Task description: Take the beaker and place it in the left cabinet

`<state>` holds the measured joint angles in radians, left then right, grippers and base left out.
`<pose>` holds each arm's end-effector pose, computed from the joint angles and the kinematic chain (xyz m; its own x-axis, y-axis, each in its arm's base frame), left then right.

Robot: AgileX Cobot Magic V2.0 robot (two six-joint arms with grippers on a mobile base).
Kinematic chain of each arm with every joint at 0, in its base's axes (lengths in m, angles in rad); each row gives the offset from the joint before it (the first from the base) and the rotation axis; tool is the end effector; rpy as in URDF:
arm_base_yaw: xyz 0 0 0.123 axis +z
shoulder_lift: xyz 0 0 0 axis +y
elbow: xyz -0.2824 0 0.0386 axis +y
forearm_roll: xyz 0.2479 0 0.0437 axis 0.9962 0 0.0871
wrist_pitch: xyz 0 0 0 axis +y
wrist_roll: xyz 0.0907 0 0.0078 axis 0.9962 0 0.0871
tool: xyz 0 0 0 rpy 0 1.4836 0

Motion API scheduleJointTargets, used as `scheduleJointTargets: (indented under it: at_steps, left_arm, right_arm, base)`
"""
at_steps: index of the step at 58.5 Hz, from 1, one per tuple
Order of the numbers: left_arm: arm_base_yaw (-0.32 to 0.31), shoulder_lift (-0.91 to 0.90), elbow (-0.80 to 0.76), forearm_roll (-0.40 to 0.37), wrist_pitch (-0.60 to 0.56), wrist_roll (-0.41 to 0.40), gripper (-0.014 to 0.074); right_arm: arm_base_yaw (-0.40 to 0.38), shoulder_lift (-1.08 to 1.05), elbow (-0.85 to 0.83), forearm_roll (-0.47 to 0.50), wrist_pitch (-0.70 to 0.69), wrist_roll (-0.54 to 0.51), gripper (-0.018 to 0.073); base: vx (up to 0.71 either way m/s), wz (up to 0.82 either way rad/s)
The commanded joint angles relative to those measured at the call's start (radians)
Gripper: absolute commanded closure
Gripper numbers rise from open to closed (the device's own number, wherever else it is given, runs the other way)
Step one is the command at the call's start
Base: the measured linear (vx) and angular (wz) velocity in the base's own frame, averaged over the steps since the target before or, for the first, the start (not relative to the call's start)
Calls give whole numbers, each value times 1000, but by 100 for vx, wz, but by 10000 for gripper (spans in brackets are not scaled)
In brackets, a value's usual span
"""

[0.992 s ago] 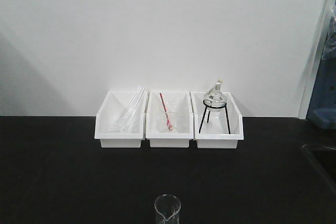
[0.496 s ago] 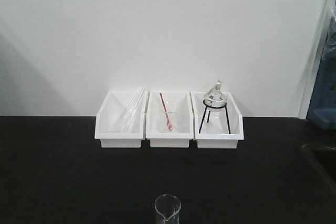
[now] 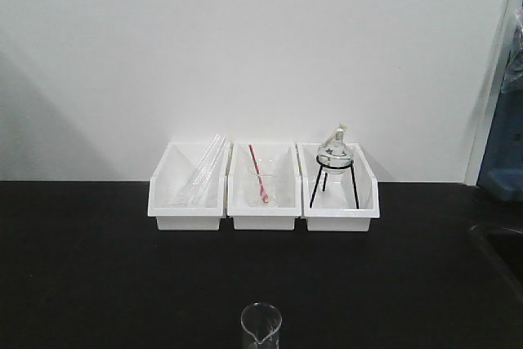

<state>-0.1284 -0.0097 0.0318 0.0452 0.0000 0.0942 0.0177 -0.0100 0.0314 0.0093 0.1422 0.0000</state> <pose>0.0564 -0.0073 0.2029 0.0817 0.1296 -0.9882 0.1178 0.9833 0.1387 0.0568 0.0011 0.1901 -0.0765 0.0079 -0.9970 -0.0183 0.9998 0.0093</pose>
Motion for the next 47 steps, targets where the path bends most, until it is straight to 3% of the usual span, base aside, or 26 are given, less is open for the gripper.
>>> scheduleJointTargets:
  at_steps: [1, 19, 29, 35, 47]
  left_arm:
    - [-1, -19, 16, -3, -75, -3, 595]
    - [-1, -19, 16, -3, -75, -3, 595]
    - [-1, -19, 16, -3, -75, -3, 595]
    - [-1, -19, 16, -3, -75, -3, 595]
    - [-1, -19, 16, -3, -75, -3, 595]
  right_arm:
    - [-4, -15, 5, -9, -119, -10, 565]
    - [-4, -15, -10, 44, -339, 77, 564]
    - [-4, -5, -123, 44, -258, 74, 560]
    - [-4, 41, -226, 29, -142, 64, 556]
    - [-4, 172, -316, -103, -7, 57, 547]
  base:
    - [0, 0]
    - [0, 0]
    - [0, 0]
    - [0, 0]
    - [0, 0]
